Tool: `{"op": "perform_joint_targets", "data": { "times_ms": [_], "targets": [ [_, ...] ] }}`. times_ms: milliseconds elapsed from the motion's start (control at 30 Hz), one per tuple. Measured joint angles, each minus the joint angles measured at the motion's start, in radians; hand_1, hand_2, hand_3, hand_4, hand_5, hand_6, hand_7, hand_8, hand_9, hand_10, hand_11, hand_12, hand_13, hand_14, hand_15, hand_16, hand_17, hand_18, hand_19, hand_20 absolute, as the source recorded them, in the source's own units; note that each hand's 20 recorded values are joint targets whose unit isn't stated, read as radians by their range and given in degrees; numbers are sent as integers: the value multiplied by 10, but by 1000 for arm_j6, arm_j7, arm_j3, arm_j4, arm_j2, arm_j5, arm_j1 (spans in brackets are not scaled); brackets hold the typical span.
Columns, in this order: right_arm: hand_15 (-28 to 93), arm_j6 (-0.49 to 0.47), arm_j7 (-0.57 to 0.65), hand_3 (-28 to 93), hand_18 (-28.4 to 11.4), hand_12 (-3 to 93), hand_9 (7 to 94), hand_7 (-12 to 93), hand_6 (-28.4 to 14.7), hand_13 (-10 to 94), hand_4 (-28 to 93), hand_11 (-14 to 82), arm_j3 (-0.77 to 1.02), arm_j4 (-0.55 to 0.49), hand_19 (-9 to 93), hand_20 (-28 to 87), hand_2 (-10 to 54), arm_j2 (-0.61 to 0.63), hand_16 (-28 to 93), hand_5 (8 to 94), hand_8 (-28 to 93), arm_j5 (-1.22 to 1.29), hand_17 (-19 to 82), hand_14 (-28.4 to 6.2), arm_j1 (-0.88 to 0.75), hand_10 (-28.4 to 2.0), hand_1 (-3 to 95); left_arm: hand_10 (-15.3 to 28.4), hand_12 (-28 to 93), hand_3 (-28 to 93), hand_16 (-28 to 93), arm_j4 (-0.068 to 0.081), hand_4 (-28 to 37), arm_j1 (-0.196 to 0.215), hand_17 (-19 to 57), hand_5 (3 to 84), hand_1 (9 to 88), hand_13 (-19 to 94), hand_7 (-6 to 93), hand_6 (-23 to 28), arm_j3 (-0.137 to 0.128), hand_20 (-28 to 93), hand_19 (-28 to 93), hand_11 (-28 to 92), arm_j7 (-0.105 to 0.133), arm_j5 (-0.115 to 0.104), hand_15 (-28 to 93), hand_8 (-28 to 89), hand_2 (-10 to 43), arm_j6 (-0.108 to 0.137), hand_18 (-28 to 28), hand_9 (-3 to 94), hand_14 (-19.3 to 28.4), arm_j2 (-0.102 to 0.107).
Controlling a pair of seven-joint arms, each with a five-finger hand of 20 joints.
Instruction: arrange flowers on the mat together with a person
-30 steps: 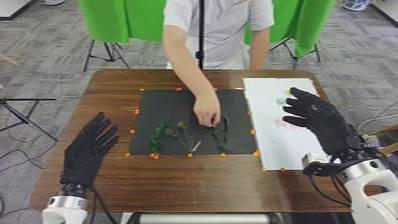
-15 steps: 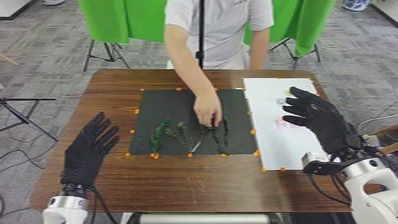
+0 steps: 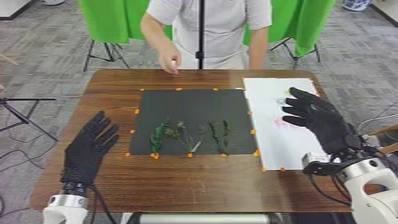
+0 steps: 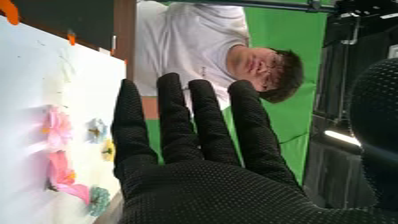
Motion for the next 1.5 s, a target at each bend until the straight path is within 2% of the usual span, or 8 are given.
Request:
{"op": "perform_joint_targets", "data": {
  "times_ms": [400,600,733,833,900,1000,1200,1500],
  "targets": [
    [155,-10,3,812,-213,216,331,135,-48,283,-244,86,0,2,395,237,-69,0,297,319,-79,-6,51,-129,0,-146,172,112,166,717,31,0,-283,1,-101,292,241,191,186,35,-1,91,407,157,0,0,208,-103,-34,-3,220,227,138,0],
    [305,4,-12,837,-197,186,436,191,-49,421,-256,159,-19,10,495,255,-84,5,190,409,-117,-14,138,-126,4,-143,216,112,164,716,31,0,-283,1,-101,297,242,192,187,36,-1,91,407,158,0,0,211,-102,-31,-2,220,230,139,0],
    [580,185,-136,852,-177,182,471,282,-28,546,-272,208,-107,23,757,343,-95,43,163,452,-151,-92,278,-110,2,-127,346,112,163,718,30,0,-282,2,-101,297,246,192,188,36,-1,91,407,158,0,0,212,-102,-36,-2,220,231,138,0],
    [659,388,-209,841,-183,191,421,318,-22,537,-281,223,-189,37,825,381,-95,98,170,411,-165,-279,286,-108,9,-119,351,113,164,718,30,0,-282,2,-101,298,249,192,189,36,-1,91,408,159,-1,1,212,-102,-40,-2,220,232,138,-1],
    [692,452,-197,827,-187,201,391,313,-28,523,-282,239,-205,48,845,399,-95,129,177,387,-168,-419,284,-113,21,-120,335,112,164,716,30,0,-282,2,-101,298,250,192,189,36,-1,91,408,158,-2,2,212,-102,-40,-2,220,232,138,-2],
    [770,436,-120,828,-183,231,349,301,-42,506,-283,286,-198,68,894,429,-95,173,195,369,-161,-568,302,-120,52,-118,329,112,164,715,30,-1,-282,2,-101,298,251,192,190,36,-1,91,407,159,-3,3,211,-102,-40,-2,219,231,138,-4],
    [818,259,-11,824,-169,222,338,286,-43,581,-283,306,-242,147,931,496,-95,287,178,370,-157,-800,382,-111,143,-105,337,112,164,715,29,-1,-282,2,-101,299,251,192,189,36,-1,91,407,158,-6,3,209,-102,-41,-2,219,232,138,-6],
    [831,244,214,824,-164,206,350,266,-40,591,-283,273,-449,224,932,498,-95,385,157,374,-149,-1238,391,-104,287,-92,352,112,164,715,29,-1,-282,1,-101,300,251,192,186,37,-2,90,407,159,-9,3,210,-101,-41,-2,219,232,138,-7]
  ]
}}
